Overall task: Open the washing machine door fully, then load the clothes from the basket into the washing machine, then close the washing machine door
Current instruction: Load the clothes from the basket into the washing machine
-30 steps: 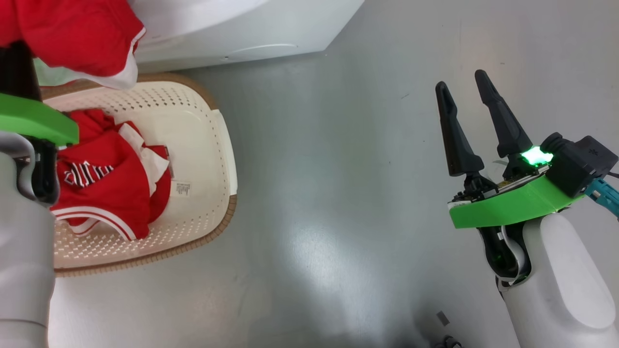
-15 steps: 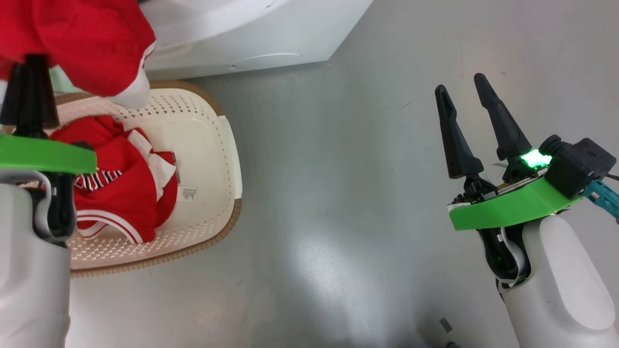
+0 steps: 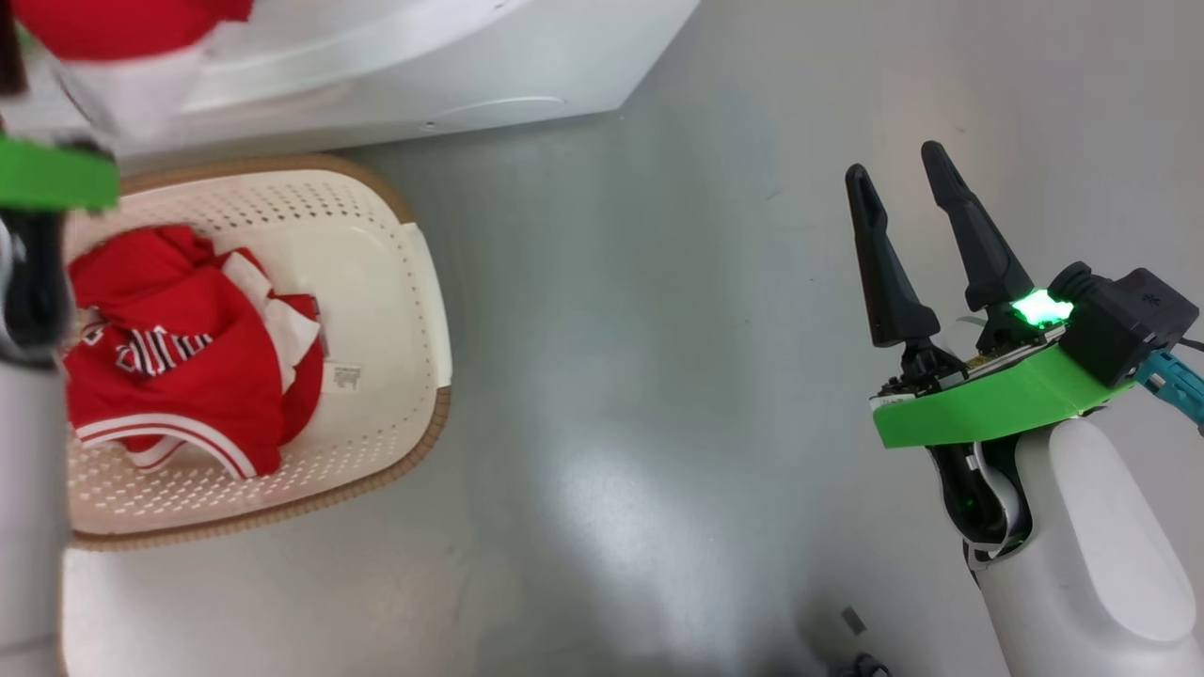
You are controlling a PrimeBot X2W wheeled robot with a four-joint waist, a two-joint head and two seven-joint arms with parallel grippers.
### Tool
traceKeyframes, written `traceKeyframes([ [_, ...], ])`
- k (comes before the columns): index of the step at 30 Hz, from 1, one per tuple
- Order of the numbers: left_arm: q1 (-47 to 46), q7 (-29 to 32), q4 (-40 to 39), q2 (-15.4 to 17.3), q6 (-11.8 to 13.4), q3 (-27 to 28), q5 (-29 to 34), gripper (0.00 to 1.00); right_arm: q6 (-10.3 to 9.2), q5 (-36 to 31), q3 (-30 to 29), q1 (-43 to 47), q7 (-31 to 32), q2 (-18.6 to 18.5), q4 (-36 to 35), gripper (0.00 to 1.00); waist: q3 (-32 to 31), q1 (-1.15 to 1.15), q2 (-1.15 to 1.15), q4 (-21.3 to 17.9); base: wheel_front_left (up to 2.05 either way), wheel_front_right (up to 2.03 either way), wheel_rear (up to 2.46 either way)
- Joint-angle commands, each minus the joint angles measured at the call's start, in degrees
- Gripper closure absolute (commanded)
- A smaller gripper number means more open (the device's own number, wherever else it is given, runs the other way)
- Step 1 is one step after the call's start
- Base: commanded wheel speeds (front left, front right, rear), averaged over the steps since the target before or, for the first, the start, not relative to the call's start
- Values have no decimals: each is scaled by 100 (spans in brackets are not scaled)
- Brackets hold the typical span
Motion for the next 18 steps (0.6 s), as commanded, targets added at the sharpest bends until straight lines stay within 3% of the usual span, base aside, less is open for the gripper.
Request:
traceKeyframes([
  [1,-315,77,50,287,-6,84,69,100,9,42,109,158,-26,34,-155,0,86,0,0,-114,0,0,0],
  [10,-1843,210,1365,433,-9,-252,361,100,9,50,151,111,-26,146,-189,0,289,0,0,-413,0,0,0],
  [18,-3080,-290,2663,602,103,-304,642,100,9,50,163,84,-26,227,-234,0,448,0,0,-664,0,0,0],
])
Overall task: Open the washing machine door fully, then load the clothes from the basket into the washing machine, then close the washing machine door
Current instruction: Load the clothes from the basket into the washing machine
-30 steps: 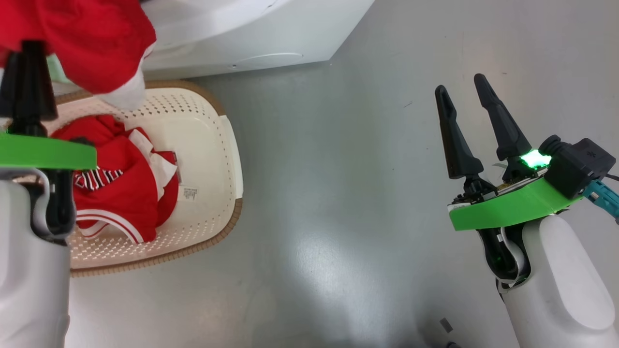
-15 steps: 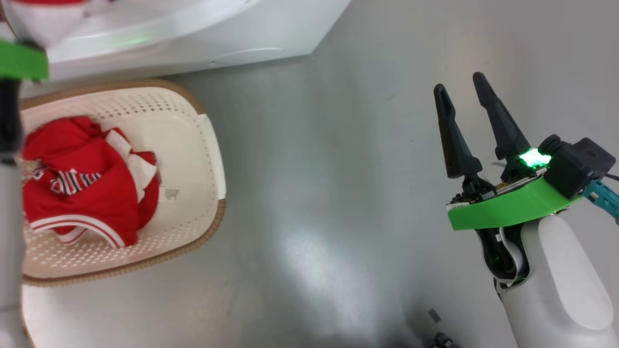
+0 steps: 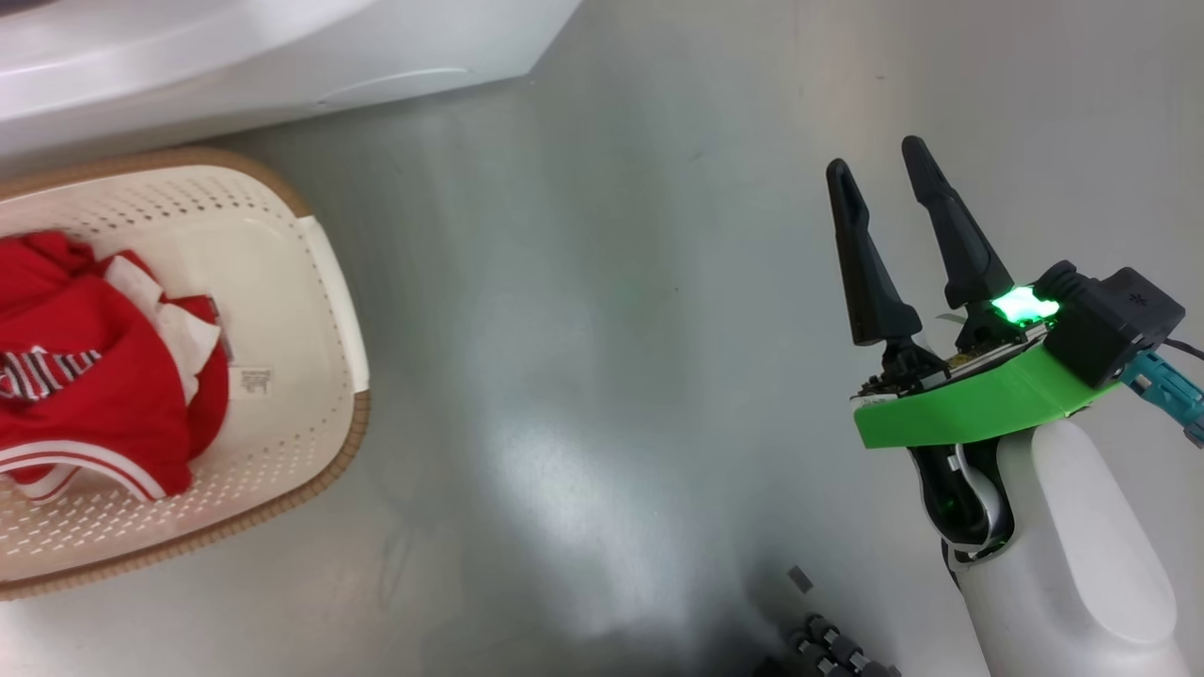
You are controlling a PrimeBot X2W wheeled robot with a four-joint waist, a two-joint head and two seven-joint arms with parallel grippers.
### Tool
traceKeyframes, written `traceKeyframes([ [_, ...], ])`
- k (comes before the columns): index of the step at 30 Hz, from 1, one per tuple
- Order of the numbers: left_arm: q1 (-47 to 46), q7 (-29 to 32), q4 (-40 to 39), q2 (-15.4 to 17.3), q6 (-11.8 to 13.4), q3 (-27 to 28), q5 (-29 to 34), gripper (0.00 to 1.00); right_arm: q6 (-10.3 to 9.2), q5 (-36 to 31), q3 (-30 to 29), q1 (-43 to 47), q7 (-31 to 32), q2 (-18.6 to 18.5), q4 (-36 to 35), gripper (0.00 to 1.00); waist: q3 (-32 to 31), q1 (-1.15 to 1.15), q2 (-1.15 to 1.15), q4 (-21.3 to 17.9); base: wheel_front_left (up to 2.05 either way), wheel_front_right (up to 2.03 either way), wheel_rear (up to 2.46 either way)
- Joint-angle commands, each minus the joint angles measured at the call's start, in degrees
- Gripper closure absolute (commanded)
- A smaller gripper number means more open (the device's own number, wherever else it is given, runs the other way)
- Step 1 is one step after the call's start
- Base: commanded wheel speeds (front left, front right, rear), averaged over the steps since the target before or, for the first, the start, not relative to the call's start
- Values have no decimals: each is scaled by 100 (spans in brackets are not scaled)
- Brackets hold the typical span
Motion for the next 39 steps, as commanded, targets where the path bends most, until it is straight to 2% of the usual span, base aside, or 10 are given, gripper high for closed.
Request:
traceKeyframes([
  [1,-92,-41,-55,271,61,49,73,100,9,32,108,105,-26,36,-146,0,62,0,0,-64,0,0,0],
  [5,-248,-101,416,212,99,7,153,100,9,19,76,134,-26,47,-166,0,97,0,0,-59,0,0,0],
  [6,-279,-104,543,179,88,-14,152,75,9,8,71,138,-26,52,-164,0,99,0,0,-46,0,0,0],
  [7,-301,-107,655,145,77,-33,148,22,9,-1,73,136,-26,56,-158,0,96,0,0,-30,0,0,0],
  [8,-312,-108,777,108,64,-47,129,0,9,-8,79,129,-26,58,-152,0,90,0,0,-12,0,0,0],
  [16,-294,-121,1058,-43,-26,-161,75,0,9,-36,78,86,-26,23,-114,0,-26,0,0,169,0,0,0],
  [24,174,-123,709,-82,-53,-95,33,0,9,-26,86,96,-26,-46,-72,0,-277,0,0,309,0,0,0],
  [39,1642,-123,-384,-45,-82,4,-66,0,9,51,132,173,-26,-201,85,0,-993,0,0,574,0,0,0],
])
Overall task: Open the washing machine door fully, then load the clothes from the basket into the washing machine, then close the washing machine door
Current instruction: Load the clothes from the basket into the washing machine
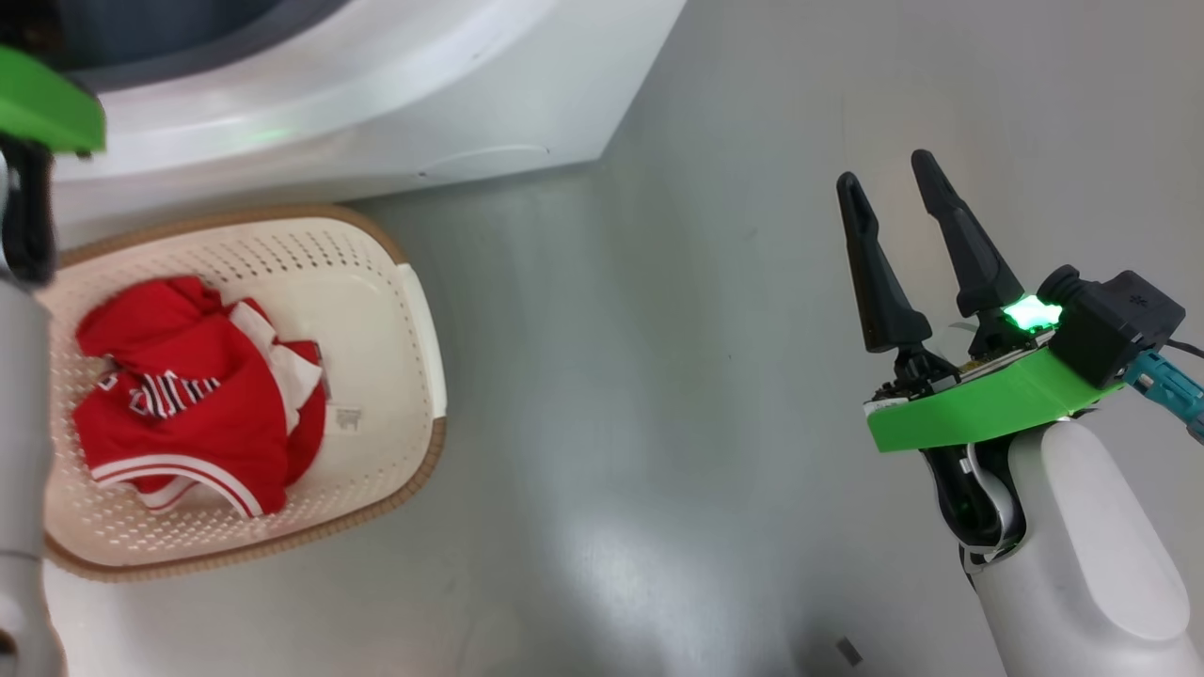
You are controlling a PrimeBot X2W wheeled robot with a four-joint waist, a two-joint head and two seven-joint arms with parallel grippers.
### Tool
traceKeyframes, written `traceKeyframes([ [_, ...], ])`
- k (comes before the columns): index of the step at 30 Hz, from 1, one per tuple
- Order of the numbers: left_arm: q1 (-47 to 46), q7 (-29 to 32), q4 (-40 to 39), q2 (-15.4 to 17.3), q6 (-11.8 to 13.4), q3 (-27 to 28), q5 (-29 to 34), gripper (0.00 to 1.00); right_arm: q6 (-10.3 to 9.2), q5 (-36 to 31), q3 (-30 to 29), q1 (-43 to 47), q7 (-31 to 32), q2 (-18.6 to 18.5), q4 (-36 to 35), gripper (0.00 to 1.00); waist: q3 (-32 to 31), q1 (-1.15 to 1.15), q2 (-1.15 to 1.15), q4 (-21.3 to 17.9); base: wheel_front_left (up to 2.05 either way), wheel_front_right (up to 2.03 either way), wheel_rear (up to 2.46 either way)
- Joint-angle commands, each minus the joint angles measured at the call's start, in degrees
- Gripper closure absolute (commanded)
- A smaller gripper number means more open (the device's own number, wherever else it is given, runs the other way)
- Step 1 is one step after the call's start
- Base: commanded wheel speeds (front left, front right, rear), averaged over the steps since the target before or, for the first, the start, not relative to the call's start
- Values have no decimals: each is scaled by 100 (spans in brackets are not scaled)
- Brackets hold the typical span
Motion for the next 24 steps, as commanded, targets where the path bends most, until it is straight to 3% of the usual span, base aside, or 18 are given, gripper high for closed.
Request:
traceKeyframes([
  [1,177,-44,-228,277,-14,115,-45,0,9,32,128,171,-26,-27,-98,0,-201,0,0,113,0,0,0],
  [24,3000,-45,-2109,-79,29,597,-110,0,9,258,304,529,-26,-299,255,0,-1500,0,0,621,0,0,0],
])
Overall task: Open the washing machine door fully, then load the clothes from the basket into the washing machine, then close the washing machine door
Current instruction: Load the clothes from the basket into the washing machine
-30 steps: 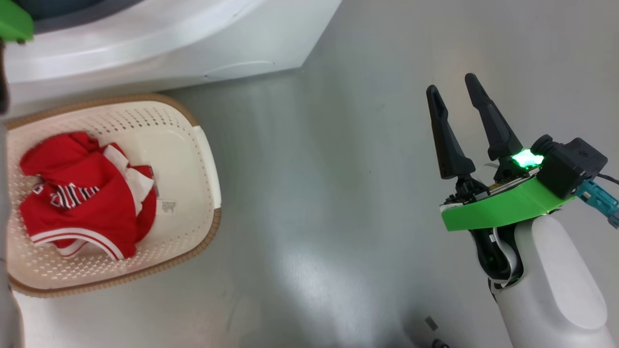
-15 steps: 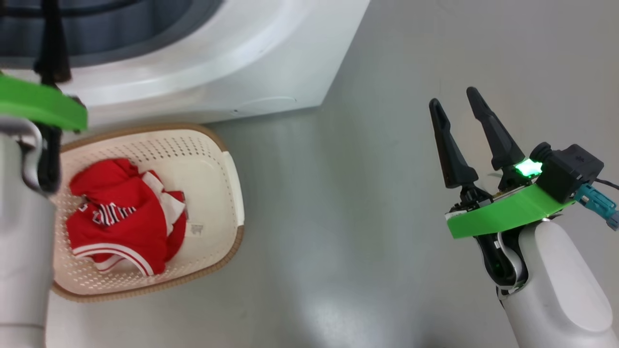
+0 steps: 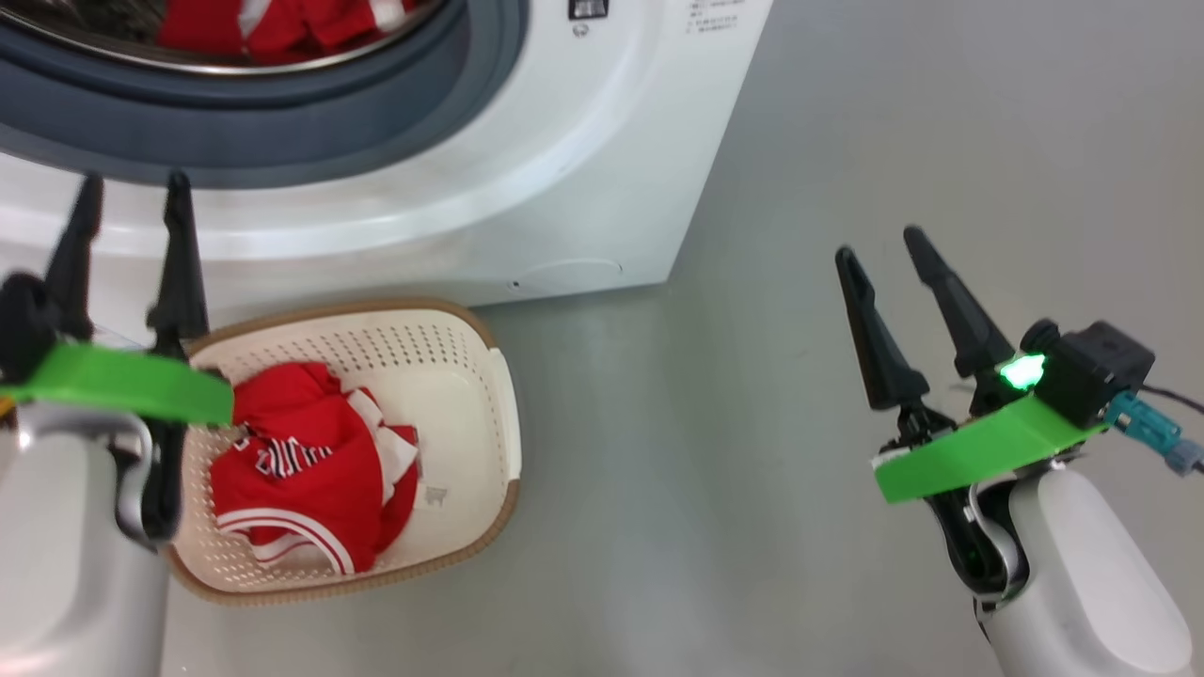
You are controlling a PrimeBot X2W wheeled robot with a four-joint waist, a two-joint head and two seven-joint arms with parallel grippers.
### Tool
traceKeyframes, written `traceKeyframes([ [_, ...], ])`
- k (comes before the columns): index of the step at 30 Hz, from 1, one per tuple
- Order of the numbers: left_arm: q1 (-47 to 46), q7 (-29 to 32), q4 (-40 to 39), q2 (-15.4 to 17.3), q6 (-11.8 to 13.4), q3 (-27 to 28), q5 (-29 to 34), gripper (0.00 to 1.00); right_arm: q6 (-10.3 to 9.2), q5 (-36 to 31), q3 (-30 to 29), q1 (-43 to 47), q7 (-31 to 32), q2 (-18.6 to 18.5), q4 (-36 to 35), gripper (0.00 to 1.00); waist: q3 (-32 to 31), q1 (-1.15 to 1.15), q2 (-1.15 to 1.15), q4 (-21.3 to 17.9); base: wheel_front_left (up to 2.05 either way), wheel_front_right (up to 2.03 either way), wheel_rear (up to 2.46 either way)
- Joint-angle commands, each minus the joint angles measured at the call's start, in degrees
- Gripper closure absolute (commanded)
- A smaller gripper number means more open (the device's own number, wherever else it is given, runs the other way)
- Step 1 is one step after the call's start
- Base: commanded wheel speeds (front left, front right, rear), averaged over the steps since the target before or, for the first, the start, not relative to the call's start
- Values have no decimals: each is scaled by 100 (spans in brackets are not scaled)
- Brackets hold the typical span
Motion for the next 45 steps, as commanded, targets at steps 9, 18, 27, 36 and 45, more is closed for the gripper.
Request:
traceKeyframes([
  [9,1285,-46,-906,-34,60,574,51,0,9,198,304,384,-26,-161,43,0,-797,0,0,173,0,0,0],
  [18,2261,-46,-1480,-256,155,843,110,0,9,302,394,605,-26,-243,120,0,-1161,0,0,175,0,0,0],
  [27,2931,-46,-1982,-509,200,992,256,0,9,336,242,833,-26,-347,79,0,-1304,0,0,236,0,0,0],
  [36,3151,-46,-2134,-734,206,1103,342,0,9,316,137,922,-26,-407,49,0,-1325,0,0,293,0,0,0],
  [45,3108,-46,-2122,-845,156,1161,381,0,9,289,146,899,-26,-436,36,0,-1279,0,0,338,0,0,0],
])
